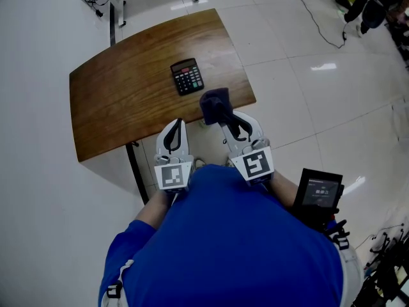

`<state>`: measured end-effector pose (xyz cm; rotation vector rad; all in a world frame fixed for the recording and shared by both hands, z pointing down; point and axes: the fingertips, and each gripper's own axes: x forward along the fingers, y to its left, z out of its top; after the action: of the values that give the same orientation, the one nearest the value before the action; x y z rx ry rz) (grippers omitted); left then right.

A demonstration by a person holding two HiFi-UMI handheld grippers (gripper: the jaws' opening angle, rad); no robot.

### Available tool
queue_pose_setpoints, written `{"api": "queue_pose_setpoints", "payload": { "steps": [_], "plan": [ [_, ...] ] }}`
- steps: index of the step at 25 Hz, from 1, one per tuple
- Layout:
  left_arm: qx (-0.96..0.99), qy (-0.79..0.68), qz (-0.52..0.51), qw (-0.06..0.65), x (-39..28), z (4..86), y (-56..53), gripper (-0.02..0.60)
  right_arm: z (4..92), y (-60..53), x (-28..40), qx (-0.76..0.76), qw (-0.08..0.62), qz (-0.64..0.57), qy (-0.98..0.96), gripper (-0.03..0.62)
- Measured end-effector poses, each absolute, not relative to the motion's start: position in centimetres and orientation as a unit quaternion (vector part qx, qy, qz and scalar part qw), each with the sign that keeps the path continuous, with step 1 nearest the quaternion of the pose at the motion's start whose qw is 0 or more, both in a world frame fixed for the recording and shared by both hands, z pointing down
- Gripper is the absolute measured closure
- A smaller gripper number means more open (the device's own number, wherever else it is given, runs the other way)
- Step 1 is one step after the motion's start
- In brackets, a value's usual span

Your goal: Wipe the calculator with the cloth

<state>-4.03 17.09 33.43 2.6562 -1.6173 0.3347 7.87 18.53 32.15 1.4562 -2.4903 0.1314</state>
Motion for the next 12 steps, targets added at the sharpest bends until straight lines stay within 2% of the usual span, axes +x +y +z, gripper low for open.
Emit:
{"api": "queue_pose_setpoints", "payload": {
  "steps": [12],
  "plan": [
    [0.855, -0.505, 0.114, 0.009, -3.72, 33.26, 16.95, 0.575, 32.34, 18.39, 7.90, 0.506, 0.129, 0.049, -0.851, 0.526]
  ]
}}
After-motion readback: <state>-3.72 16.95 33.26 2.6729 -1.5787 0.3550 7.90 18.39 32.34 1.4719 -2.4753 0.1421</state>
